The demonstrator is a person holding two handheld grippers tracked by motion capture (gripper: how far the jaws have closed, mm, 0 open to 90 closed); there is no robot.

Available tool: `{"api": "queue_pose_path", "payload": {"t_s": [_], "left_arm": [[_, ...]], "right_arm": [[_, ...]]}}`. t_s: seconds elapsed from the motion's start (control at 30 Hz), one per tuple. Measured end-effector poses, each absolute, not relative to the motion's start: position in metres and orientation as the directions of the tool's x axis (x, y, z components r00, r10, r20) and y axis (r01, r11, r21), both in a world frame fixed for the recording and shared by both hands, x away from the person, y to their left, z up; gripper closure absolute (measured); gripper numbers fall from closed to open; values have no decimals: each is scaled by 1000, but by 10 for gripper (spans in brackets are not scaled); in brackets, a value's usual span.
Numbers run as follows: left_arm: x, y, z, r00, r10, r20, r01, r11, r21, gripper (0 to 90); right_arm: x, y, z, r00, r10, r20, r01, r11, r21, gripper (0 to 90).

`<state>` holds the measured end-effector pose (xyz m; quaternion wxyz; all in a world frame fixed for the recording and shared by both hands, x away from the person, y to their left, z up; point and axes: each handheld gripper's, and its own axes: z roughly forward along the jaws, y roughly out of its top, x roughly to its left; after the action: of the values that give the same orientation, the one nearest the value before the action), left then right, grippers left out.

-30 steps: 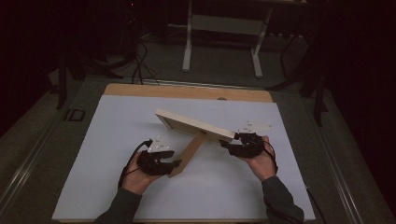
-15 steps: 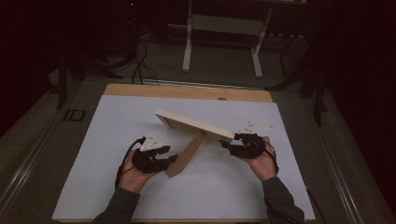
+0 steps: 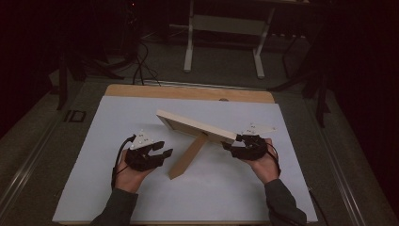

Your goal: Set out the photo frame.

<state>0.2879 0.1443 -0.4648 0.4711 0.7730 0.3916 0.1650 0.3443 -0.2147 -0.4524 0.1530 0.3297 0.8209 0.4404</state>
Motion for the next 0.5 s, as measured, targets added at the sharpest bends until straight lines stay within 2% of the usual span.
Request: {"api": "queue_pose_path", "payload": {"t_s": [0.23,0.5], "left_arm": [[287,148,-458,635,762,-126,442,-225,868,579],[292,147,-452,622,762,-178,463,-176,869,610]], "right_arm": [[345,-219,-459,-732,680,46,432,410,803,424],[342,-226,-461,-735,676,54,447,423,788,471]]}}
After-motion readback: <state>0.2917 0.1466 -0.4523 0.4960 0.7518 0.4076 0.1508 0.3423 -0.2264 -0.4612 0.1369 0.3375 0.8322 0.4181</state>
